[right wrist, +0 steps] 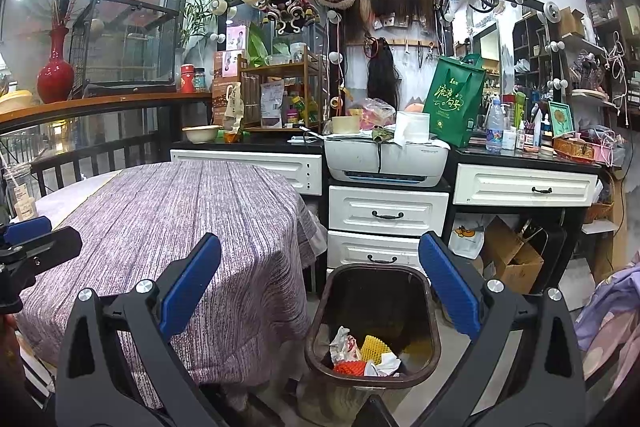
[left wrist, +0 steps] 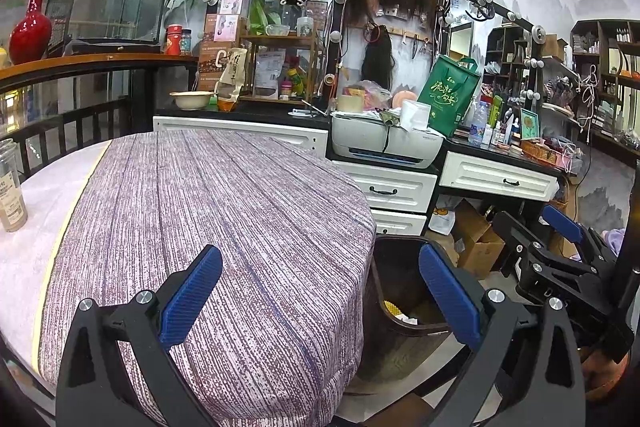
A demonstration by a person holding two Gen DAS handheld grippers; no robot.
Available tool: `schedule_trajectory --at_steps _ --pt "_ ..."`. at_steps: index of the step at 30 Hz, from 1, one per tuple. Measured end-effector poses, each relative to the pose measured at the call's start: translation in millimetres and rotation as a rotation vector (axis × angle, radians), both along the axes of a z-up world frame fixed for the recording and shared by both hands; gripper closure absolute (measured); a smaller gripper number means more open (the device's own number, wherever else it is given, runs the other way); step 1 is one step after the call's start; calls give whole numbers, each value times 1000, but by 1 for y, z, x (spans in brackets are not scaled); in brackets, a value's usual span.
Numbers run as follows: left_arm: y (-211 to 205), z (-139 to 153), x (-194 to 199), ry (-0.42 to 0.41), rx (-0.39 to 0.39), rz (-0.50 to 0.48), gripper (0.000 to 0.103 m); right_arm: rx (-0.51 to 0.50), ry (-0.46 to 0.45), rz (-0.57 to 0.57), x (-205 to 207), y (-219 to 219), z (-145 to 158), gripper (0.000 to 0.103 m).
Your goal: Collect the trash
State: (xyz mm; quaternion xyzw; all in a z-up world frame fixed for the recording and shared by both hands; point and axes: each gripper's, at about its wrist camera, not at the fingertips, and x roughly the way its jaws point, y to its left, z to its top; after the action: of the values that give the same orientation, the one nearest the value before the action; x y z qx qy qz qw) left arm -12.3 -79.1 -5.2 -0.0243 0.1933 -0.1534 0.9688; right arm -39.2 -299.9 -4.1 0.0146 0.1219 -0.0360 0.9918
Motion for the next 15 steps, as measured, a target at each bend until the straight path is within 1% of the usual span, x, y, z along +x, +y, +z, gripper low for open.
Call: schedule_trajectory --at_steps 11,15 --pt "2 0 2 12 -5 -11 5 -6 10 7 1 1 -1 6" --pt "-2 2 -2 -11 19 -20 5 -10 5 9 0 1 0 6"
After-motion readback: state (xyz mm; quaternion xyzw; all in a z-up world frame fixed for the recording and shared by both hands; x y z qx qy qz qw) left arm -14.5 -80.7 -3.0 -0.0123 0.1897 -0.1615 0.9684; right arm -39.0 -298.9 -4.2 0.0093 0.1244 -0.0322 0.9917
